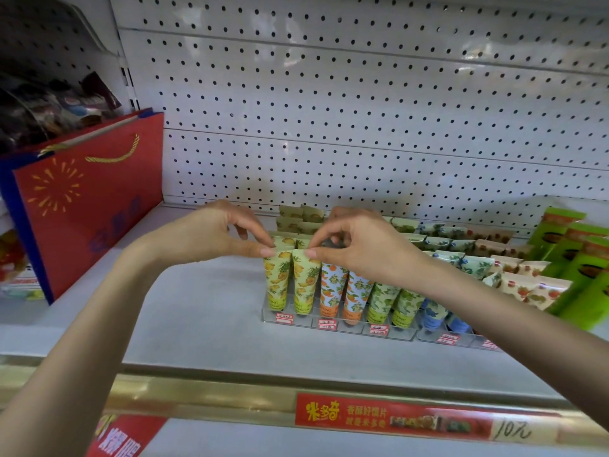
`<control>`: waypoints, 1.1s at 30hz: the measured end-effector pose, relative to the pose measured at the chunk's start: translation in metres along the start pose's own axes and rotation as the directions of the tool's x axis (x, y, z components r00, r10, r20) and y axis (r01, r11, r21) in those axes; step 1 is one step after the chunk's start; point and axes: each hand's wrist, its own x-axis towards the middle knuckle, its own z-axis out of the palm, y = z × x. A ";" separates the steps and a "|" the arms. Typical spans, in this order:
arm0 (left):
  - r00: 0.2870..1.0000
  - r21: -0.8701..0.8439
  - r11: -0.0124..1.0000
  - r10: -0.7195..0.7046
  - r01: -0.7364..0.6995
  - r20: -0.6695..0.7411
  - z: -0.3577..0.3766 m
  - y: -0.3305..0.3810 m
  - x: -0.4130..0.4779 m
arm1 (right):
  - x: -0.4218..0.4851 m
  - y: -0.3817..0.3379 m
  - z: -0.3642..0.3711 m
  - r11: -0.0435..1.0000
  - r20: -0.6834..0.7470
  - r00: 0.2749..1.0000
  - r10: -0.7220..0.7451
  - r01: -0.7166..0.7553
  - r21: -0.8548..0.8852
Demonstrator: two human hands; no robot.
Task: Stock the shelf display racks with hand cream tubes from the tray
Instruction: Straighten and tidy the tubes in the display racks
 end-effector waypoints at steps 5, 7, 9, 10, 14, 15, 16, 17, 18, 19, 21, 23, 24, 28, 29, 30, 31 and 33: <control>1.000 -0.032 0.999 0.021 -0.021 0.001 0.001 0.001 0.001 | -0.001 0.003 0.003 1.000 -0.019 1.000 0.015 -0.016 -0.022; 1.000 -0.041 0.999 0.017 -0.017 0.002 0.001 0.002 0.003 | -0.001 0.003 0.003 0.999 -0.021 1.000 0.017 -0.018 -0.026; 1.000 -0.046 0.999 0.008 -0.008 0.001 0.002 0.003 0.004 | -0.001 0.003 0.003 0.999 -0.022 1.000 0.019 -0.020 -0.030; 1.000 -0.045 0.999 0.007 -0.007 0.003 0.003 0.003 0.004 | -0.001 0.003 0.002 0.999 -0.023 1.000 0.018 -0.019 -0.030; 1.000 -0.038 0.999 0.004 -0.004 -0.008 0.005 0.003 0.006 | -0.001 0.003 0.003 1.000 -0.022 1.000 0.019 -0.019 -0.020; 1.000 -0.038 0.999 0.005 -0.006 -0.016 0.005 0.003 0.006 | -0.001 0.003 0.003 1.000 -0.021 1.000 0.020 -0.020 -0.013; 1.000 -0.040 0.999 0.005 -0.006 -0.024 0.005 0.002 0.006 | -0.001 0.003 0.003 1.000 -0.022 1.000 0.019 -0.019 -0.006; 0.999 -0.043 0.999 0.005 -0.006 -0.033 0.005 0.002 0.006 | -0.002 0.003 0.003 1.000 -0.023 1.000 0.018 -0.018 -0.002; 0.999 -0.045 0.999 0.004 -0.005 -0.041 0.006 0.002 0.006 | -0.002 0.003 0.003 1.000 -0.025 1.000 0.018 -0.018 0.001; 0.999 -0.043 0.999 0.004 -0.006 -0.047 0.006 0.002 0.005 | -0.002 0.004 0.004 1.000 -0.027 0.999 0.019 -0.019 0.004; 0.999 -0.033 0.999 0.005 -0.006 -0.050 0.007 0.003 0.005 | -0.003 0.004 0.004 1.000 -0.029 0.999 0.022 -0.021 0.010; 0.999 -0.034 0.999 0.002 -0.003 -0.045 0.006 0.004 0.004 | -0.003 0.004 0.004 1.000 -0.032 0.999 0.025 -0.024 0.014; 0.999 -0.037 0.999 0.003 -0.005 -0.042 0.006 0.004 0.004 | -0.003 0.004 0.004 1.000 -0.034 0.999 0.025 -0.025 0.019; 0.999 -0.039 0.999 0.017 -0.018 -0.036 0.005 0.007 0.004 | -0.004 0.004 0.000 0.999 -0.031 0.999 0.010 -0.009 0.038; 0.999 -0.037 0.999 0.020 -0.021 -0.039 0.004 0.007 0.004 | -0.004 0.004 -0.002 0.999 -0.034 0.999 0.003 -0.001 0.043; 0.999 -0.035 0.999 0.026 -0.027 -0.040 0.004 0.008 0.004 | -0.004 0.004 -0.004 0.999 -0.043 0.999 -0.002 0.004 0.051; 0.998 -0.034 0.999 0.039 -0.040 -0.044 0.003 0.008 0.004 | -0.004 0.005 -0.007 0.998 -0.058 0.998 0.000 0.003 0.063; 0.997 -0.049 0.997 0.050 -0.054 -0.067 0.001 0.011 0.003 | -0.005 0.007 -0.015 0.994 -0.095 0.995 0.034 -0.023 0.106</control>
